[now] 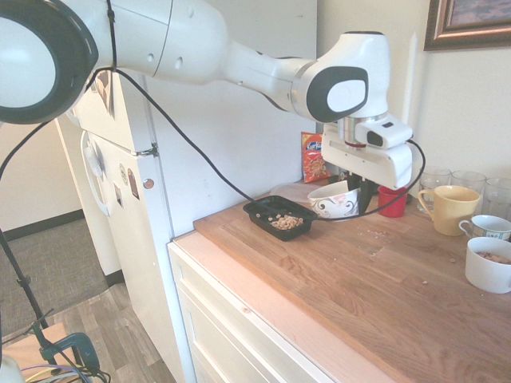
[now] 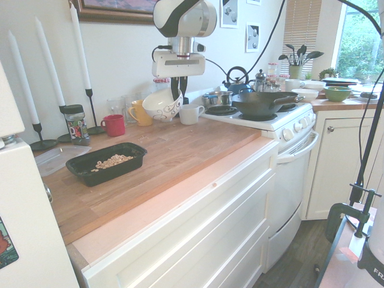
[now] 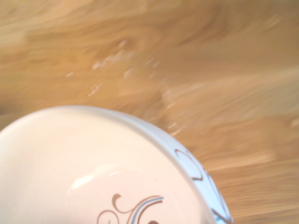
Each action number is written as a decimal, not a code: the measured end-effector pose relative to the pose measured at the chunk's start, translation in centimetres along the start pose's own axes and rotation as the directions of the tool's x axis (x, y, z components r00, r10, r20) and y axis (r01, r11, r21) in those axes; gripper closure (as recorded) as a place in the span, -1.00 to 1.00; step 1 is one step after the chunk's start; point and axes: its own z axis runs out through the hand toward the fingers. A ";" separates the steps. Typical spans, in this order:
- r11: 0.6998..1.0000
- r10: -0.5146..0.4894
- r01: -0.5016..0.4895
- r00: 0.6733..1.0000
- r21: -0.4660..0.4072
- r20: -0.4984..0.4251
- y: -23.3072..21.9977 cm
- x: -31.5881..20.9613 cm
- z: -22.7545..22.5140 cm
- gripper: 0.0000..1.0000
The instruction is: Pour the cereal into the box
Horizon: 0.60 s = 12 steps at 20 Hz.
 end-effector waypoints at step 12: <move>0.994 0.074 -0.087 0.979 0.062 0.190 5.5 7.8 5.8 1.00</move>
